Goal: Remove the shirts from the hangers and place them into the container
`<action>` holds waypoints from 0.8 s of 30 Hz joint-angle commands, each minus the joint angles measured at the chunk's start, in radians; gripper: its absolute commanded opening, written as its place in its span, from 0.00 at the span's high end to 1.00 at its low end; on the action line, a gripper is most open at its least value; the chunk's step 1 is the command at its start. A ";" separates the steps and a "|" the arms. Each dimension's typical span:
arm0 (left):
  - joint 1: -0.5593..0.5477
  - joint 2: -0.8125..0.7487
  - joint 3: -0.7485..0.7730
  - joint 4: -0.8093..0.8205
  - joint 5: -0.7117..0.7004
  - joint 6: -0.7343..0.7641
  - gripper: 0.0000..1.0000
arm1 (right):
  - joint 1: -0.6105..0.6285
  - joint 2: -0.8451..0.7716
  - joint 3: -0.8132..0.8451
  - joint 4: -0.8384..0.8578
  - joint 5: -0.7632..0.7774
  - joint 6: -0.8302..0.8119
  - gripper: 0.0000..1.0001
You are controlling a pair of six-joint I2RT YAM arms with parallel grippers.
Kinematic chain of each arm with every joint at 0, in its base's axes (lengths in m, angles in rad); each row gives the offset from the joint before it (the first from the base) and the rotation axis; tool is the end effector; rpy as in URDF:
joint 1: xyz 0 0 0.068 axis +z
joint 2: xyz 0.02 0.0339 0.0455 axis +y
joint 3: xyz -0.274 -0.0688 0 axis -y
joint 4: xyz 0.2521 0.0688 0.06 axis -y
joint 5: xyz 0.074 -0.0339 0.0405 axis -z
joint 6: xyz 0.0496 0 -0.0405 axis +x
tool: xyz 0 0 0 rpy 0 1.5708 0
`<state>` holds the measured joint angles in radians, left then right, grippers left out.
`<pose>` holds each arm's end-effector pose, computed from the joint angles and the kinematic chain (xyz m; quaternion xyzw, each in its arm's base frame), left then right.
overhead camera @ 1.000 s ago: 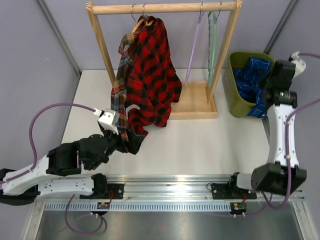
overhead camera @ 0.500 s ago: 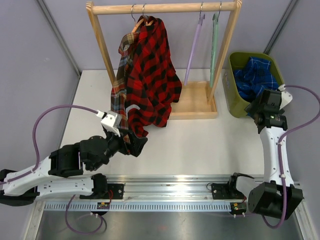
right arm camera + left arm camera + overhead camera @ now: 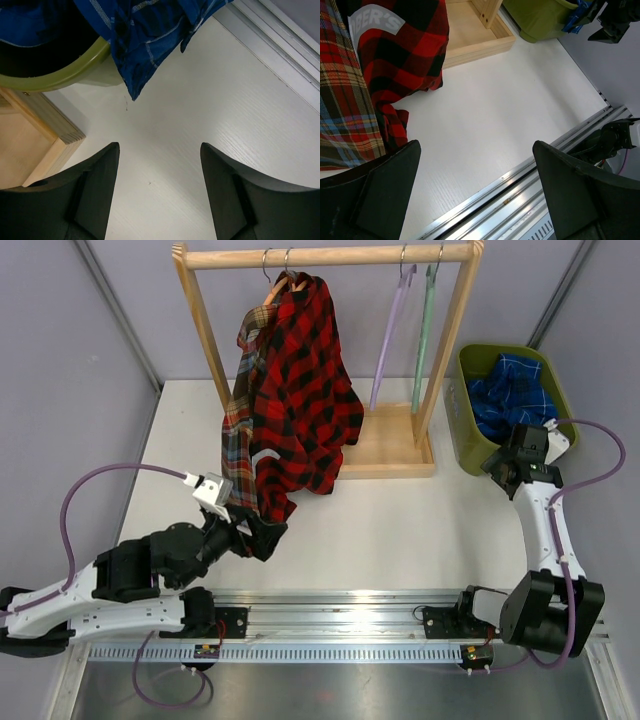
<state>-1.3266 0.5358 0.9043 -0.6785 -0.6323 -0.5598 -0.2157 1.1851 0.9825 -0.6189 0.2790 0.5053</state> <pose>0.0542 -0.0963 0.3654 0.1172 0.7806 -0.3060 0.5323 0.2499 -0.0687 0.2863 0.3727 0.8444 -0.0758 0.3773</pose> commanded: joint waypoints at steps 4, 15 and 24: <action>0.001 -0.057 -0.028 0.031 -0.029 -0.038 0.01 | 0.004 0.100 0.028 0.131 0.063 0.025 0.30; 0.001 -0.086 -0.036 -0.007 -0.049 -0.057 0.01 | 0.004 0.151 0.050 0.246 0.206 0.012 0.68; 0.003 -0.077 -0.028 -0.015 -0.035 -0.069 0.01 | 0.004 0.176 0.073 0.242 0.143 0.002 0.45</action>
<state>-1.3266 0.4534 0.8742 -0.7170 -0.6502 -0.6041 -0.2157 1.3872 1.0260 -0.4053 0.4461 0.5018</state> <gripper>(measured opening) 0.987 0.523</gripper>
